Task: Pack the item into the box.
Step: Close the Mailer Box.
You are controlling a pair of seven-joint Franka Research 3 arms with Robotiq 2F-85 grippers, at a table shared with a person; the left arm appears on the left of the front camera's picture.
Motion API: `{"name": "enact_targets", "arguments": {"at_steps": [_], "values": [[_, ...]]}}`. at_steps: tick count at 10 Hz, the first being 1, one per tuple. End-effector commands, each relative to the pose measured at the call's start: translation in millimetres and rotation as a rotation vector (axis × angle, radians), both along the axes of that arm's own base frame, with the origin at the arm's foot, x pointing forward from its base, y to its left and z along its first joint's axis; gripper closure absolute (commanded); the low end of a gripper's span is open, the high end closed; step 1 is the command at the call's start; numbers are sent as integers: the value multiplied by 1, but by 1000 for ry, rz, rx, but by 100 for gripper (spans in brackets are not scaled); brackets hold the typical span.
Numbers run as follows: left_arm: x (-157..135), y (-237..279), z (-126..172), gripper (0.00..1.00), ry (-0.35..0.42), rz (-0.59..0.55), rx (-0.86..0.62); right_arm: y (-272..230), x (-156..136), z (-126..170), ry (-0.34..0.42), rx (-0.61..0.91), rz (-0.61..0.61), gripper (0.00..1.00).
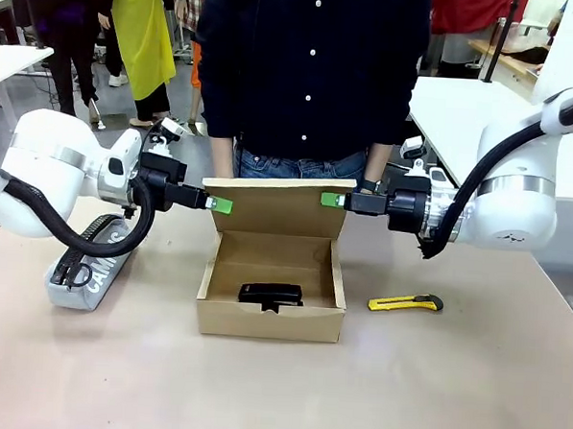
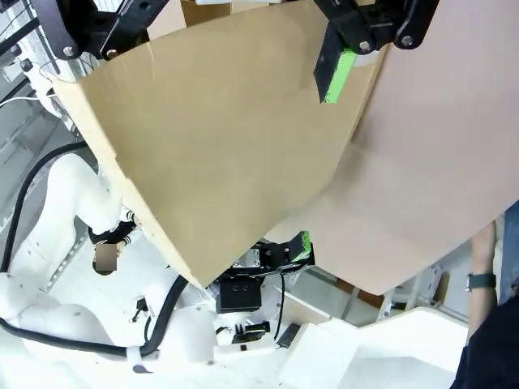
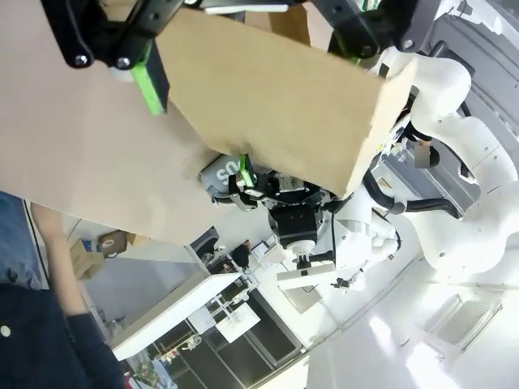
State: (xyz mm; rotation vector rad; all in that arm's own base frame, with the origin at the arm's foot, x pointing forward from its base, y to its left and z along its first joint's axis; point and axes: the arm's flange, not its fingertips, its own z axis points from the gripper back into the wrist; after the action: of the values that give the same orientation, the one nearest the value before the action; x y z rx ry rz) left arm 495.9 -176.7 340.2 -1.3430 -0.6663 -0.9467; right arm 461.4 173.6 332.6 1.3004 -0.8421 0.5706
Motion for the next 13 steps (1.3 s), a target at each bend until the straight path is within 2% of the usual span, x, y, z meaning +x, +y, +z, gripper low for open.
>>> {"name": "enact_targets", "arguments": {"at_steps": [1,4,7,8,11,13], "values": [[-10,3,-5,0,-21,15,-36,4,-6,-8,-43,26,-13,0],[-2,4,-14,0,16,27,-40,0,-10,-23,-21,16,-1,0],[-8,11,-14,0,-8,38,-36,-20,-20,-26,-36,38,-12,0],[-16,26,-15,0,1,21,-53,-35,-28,-26,-44,50,-23,0],[-41,72,-22,0,-31,72,-27,-77,-49,-29,-42,78,-53,0],[-62,109,-22,0,-73,175,-67,-104,-60,-26,-54,110,-96,0]]}}
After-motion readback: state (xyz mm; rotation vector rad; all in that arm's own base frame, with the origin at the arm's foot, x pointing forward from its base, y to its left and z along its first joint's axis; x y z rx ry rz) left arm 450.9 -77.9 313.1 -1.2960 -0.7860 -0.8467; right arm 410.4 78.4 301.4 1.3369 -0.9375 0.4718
